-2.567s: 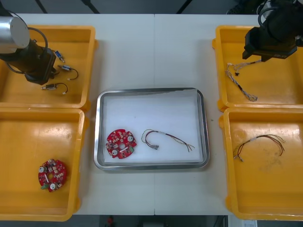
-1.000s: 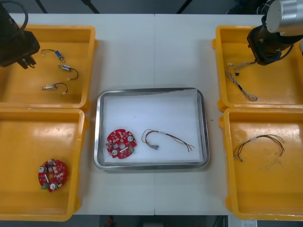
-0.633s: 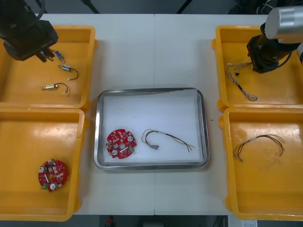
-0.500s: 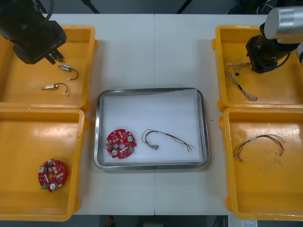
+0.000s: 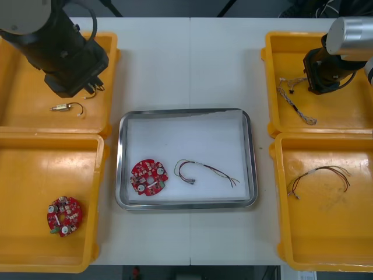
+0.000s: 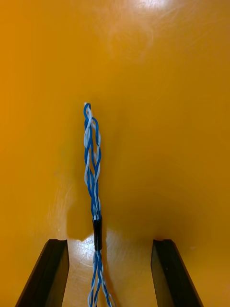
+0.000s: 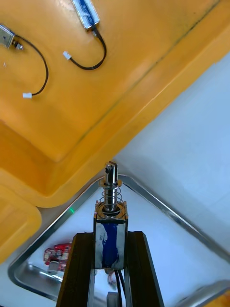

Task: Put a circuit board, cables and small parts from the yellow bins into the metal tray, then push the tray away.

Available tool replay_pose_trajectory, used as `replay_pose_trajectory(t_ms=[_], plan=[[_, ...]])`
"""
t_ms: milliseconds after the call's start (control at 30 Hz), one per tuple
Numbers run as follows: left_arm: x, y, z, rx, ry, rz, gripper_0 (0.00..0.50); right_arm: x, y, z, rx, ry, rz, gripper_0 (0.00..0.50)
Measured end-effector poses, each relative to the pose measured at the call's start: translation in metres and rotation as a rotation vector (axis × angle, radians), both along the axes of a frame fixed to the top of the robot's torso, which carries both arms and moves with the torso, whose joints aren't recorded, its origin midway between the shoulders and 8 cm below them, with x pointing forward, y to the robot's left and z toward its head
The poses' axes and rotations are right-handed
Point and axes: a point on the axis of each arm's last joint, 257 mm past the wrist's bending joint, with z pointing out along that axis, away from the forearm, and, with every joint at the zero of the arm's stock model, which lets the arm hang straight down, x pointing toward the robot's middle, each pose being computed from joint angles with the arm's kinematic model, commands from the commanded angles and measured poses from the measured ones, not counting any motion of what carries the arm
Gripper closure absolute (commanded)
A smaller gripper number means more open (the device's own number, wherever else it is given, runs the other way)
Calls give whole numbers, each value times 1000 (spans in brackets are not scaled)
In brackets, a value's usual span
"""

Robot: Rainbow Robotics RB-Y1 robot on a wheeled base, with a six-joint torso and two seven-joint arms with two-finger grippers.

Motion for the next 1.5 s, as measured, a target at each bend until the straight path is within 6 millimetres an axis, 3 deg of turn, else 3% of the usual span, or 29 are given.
replay_pose_trajectory(t_ms=[267,333,367,400,433,467,567,900,1167,1333,1500], plan=[[1,-32,-35,-103,14,238,500,1,5,0,31,1,-3,7],[-2,-41,-43,-96,19,219,500,0,6,0,36,2,-5,88],[-4,-46,-45,-95,22,207,500,0,6,-1,38,4,-6,178],[-5,-51,-47,-95,24,197,500,-1,6,-1,42,6,-6,178],[-6,-56,-49,-95,24,186,500,-1,7,-2,46,7,-7,343],[-7,-60,-50,-94,21,177,500,-1,7,-2,50,7,-7,405],[-8,-73,-54,-78,2,146,500,-1,9,-3,59,9,-7,495],[-11,-97,-91,2,-44,114,500,-3,10,-5,66,17,-7,500],[-12,-108,-122,35,-65,120,500,-31,11,-12,-26,159,140,500],[-9,-105,-140,61,-53,136,500,-38,10,5,-44,185,168,500],[-7,-103,-145,65,-45,149,489,-41,9,23,-55,189,182,500]])
